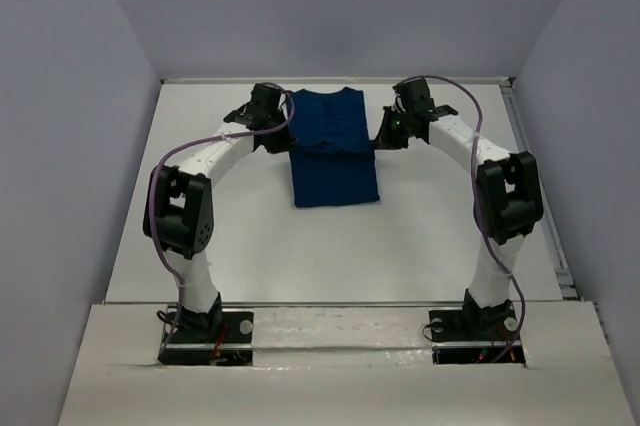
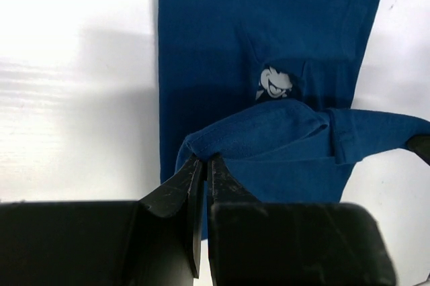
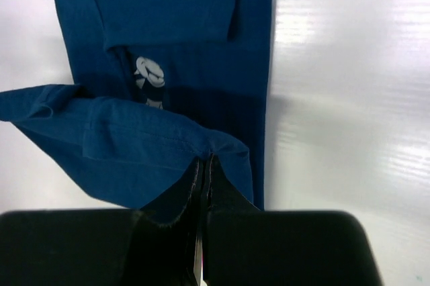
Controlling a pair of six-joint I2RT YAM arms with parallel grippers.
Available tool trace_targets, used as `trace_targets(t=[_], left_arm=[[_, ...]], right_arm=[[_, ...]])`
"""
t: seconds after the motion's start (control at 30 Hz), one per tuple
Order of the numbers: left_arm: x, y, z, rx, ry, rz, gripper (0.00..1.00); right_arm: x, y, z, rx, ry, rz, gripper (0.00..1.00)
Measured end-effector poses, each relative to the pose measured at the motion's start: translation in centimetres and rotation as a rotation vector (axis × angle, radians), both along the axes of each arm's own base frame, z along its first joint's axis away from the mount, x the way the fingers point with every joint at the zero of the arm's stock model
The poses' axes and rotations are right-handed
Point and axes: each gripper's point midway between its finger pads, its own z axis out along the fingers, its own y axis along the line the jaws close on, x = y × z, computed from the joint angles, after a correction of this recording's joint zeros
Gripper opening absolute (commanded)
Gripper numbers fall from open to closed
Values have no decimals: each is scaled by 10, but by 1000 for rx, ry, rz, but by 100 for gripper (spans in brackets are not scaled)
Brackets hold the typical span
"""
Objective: Fold and stack the t-shirts
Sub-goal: Fold the folded rectangular tshirt in 1/3 of the way
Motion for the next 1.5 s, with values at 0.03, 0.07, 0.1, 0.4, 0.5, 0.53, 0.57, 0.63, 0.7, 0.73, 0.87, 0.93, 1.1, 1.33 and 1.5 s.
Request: trace_targets(t=[0.03,0.07,0.1,0.4,0.5,0.53,0.57,0.63,0.7,0.73,0.87,0.93,1.1,1.33,1.5], left_arm=[[6,1,-2,3,0,3,0],[9,1,-3,6,0,2,0],[13,2,-5,9,1,3,0],[50,-1,-50,51,41,5,3],[55,-1,-62,59,57,3,25],[57,-2,-64,58,58,4,41],[60,-3,-63,58,51,4,47],[66,-4,-57,60,31,5,60],[73,-4,-48,56,0,15,65],[75,-3,-42,57,-14,15,65],[67,-1,-9,41,-87,21,58],[48,-3,14,15,-137,13,44],[-17,-44,43,-111,-215,-90,32],[-72,-54,-57,-109,4,-132,28],[-82,-41,-91,-71,78,-112,28]], right_arm=[[5,1,-1,-1,-2,1,0],[9,1,-3,-4,-2,2,0],[14,1,-5,-6,-2,2,0],[51,5,-38,-29,20,-5,1],[61,6,-45,-39,19,-12,29],[63,4,-47,-44,21,-15,45],[63,3,-47,-45,21,-16,52],[63,2,-47,-45,21,-20,70],[64,0,-41,-45,11,-18,78],[64,-1,-35,-41,2,-19,78],[42,-6,0,-14,-60,-10,23],[16,-11,17,8,-93,-12,0],[-50,-14,18,84,-85,30,19],[-83,-17,-54,71,109,37,82],[-90,-19,-66,68,134,18,64]])
